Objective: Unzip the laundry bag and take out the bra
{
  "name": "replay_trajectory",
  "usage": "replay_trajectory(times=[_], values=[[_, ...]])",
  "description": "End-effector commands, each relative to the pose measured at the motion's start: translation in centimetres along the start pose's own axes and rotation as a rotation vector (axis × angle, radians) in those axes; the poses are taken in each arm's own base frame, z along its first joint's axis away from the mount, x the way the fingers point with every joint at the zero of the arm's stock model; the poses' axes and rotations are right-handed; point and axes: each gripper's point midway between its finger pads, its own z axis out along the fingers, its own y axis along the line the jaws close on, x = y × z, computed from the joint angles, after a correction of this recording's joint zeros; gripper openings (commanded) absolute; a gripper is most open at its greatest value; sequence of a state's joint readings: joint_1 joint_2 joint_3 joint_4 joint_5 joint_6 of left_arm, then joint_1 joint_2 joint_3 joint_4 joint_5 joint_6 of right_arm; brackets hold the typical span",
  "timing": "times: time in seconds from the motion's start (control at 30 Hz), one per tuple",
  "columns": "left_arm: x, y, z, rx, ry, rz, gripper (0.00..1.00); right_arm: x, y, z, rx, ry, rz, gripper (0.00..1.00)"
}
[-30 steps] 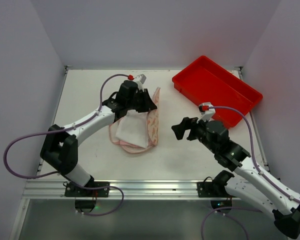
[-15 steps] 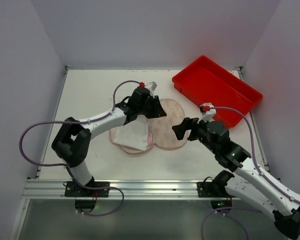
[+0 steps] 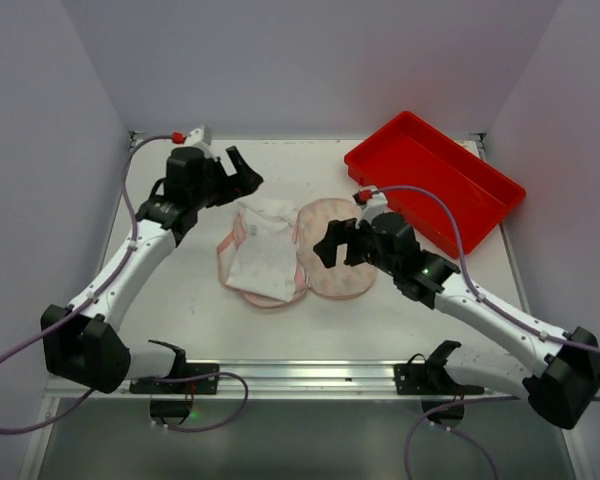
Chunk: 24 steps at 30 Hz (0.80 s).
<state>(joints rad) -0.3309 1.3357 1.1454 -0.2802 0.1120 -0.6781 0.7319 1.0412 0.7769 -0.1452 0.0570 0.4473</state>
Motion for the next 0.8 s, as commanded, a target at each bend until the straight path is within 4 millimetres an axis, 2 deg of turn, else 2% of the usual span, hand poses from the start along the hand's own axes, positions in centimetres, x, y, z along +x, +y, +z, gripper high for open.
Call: replay_trajectory(times=[0.0,0.03,0.07,0.1,0.13,0.17,0.2,0.23,0.27,0.3,0.4,0.5,0.73,0.77], values=[[1.1,7.1,-2.6,-0.195,0.057,0.075,1.00,-5.3,5.6,2.1,-0.129,-0.097,-0.102,0.99],[0.5,9.3,-3.3,-0.233,0.046,0.065,1.00,-5.4,6.0,3.1,-0.130,-0.087,-0.134,0.99],[0.5,10.4,-3.9,-0.255,0.044,0.058,1.00,-4.2,5.7,5.2,-0.101,-0.039,-0.147,0.99],[0.9,11.6,-4.8,-0.280,0.042,0.053,1.00,-5.4,6.8,5.9,-0.111,-0.050,-0.154,0.99],[0.4,13.5,-5.7,-0.332,0.019,0.053,1.00,-4.1,6.8,7.9,-0.098,-0.003,-0.166,0.99],[0.5,14.4,-6.3,-0.361,0.010,0.058,1.00,-3.9,7.2,8.8,-0.101,0.010,-0.176,0.99],[0.9,15.4,-7.3,-0.394,-0.004,0.077,1.00,-4.8,8.2,9.6,-0.116,-0.009,-0.181,0.98],[0.7,16.9,-8.0,-0.465,-0.035,0.085,1.00,-4.7,8.5,10.6,-0.119,-0.002,-0.197,0.97],[0.4,17.0,-8.9,-0.482,-0.071,0.098,1.00,-2.9,8.1,12.6,-0.108,0.050,-0.207,0.95],[1.5,18.0,-9.0,-0.508,-0.067,0.101,1.00,-3.8,9.0,13.3,-0.121,0.046,-0.212,0.93],[2.7,19.1,-9.7,-0.532,-0.099,0.109,1.00,-2.3,9.6,16.2,-0.134,0.099,-0.248,0.86],[2.7,19.2,-9.8,-0.541,-0.097,0.113,1.00,-0.8,9.4,18.3,-0.122,0.134,-0.277,0.84],[3.6,18.7,-8.7,-0.487,-0.043,0.111,1.00,2.6,8.4,21.7,-0.122,0.178,-0.323,0.76],[3.6,18.7,-8.7,-0.485,-0.044,0.111,1.00,2.8,8.3,21.9,-0.120,0.178,-0.326,0.71]])
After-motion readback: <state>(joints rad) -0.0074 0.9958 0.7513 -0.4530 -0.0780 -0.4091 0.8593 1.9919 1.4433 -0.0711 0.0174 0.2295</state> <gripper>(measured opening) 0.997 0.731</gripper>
